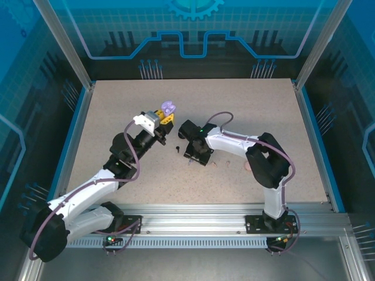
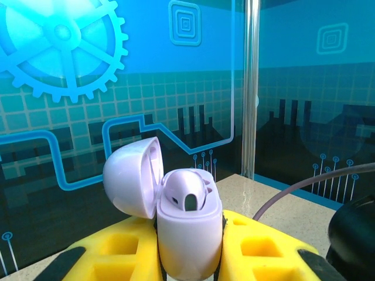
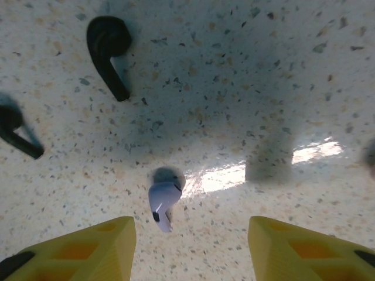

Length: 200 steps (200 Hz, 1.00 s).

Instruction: Insert wireless bluetooth earbuds into charging case

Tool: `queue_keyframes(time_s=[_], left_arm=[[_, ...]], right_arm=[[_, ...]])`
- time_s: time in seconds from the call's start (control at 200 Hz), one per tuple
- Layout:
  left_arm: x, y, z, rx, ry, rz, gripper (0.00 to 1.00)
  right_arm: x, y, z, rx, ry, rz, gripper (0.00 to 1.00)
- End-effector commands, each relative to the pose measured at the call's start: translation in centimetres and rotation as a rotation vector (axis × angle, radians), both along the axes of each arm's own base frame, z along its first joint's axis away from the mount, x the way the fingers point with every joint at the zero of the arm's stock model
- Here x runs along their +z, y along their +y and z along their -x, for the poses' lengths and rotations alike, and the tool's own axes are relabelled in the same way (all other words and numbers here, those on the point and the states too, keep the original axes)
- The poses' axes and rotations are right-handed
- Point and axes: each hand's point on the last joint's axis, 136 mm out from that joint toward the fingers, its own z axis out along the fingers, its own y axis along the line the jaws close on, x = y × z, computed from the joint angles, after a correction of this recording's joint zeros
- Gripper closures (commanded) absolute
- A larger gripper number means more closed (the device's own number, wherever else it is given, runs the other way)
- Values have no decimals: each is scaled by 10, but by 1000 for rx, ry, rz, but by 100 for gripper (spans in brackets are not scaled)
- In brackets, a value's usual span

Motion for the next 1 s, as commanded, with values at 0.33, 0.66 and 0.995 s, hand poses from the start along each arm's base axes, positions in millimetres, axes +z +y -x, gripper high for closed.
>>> queue_keyframes(time_s=[0.33,0.66,0.995], left_arm=[[5,7,7,7,-26,33,100],[5,11,10,12,-30,40,100],[4,14,10,18,-23,48,100]], right_arm=[[-16,8,1,-41,70,74,53],[-25,9,-1,-42,86,92,61],[-26,10,-4,-3,76,100,71]])
